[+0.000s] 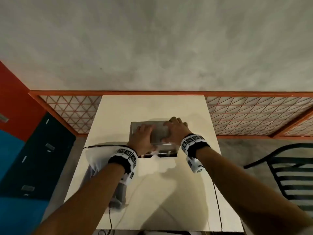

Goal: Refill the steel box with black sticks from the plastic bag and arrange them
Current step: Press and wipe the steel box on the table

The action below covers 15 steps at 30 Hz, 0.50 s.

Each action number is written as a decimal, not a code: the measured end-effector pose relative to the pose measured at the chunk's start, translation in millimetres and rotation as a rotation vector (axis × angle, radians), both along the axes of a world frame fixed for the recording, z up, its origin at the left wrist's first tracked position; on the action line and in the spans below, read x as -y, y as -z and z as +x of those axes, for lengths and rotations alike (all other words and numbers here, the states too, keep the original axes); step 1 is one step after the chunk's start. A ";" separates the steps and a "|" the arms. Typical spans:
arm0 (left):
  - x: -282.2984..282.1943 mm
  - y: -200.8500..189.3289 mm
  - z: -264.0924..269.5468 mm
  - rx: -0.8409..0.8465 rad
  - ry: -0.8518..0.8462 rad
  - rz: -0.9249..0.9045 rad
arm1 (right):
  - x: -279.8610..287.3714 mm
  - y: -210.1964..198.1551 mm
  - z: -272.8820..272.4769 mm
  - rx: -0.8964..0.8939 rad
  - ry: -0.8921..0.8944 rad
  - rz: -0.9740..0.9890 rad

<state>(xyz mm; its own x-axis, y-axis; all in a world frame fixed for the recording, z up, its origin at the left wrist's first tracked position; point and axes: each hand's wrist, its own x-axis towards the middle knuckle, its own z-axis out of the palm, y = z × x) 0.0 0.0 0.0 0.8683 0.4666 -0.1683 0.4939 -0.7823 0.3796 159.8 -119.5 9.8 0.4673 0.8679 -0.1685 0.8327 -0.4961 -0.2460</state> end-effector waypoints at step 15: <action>-43.0 9.8 33.6 -0.405 0.097 0.205 | -30.3 12.6 8.5 0.029 -0.177 -0.186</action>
<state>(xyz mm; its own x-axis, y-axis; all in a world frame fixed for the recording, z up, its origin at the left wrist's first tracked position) 33.6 43.0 -9.8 0.7928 0.4457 -0.4158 0.4914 -0.8709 0.0035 168.3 -89.2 -2.8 0.3176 0.8921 -0.3213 0.9160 -0.3762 -0.1391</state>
